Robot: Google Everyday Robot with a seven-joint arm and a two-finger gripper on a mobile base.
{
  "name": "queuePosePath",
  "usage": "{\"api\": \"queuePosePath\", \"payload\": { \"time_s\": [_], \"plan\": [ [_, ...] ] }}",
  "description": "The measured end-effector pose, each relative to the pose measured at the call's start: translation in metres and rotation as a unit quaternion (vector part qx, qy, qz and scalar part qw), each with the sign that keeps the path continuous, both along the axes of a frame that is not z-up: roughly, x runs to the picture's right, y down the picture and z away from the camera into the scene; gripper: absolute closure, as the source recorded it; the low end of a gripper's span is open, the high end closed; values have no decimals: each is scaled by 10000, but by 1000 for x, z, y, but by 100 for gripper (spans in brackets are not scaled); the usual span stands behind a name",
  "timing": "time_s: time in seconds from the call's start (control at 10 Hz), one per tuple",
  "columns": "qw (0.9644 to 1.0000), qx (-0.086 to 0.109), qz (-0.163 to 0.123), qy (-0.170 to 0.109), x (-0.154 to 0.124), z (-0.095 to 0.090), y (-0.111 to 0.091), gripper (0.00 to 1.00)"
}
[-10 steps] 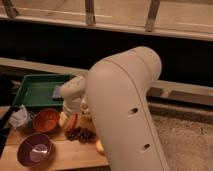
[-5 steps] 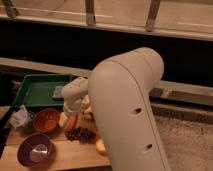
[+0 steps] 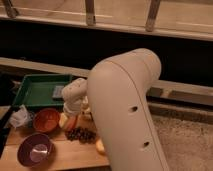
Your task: Place pepper in purple bowl
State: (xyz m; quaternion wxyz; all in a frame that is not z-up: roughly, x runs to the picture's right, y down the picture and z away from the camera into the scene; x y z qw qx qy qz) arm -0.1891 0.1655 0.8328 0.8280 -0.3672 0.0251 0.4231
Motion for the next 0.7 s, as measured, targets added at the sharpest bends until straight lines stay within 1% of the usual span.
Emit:
{"api": "queuePosePath", "payload": {
  "time_s": [0.2,0.3,0.4,0.5,0.6,0.7],
  "plan": [
    [10000,-15,-48,34,-2,2,3,20],
    [9999,-31,-59,130,0,4,4,20],
    [9994,-25,-99,343,-1,6,6,20],
    [9982,35,-111,582,-1,7,7,20],
    [9966,62,-75,815,0,9,8,20],
    [9954,57,-11,956,2,10,8,20]
  ]
}}
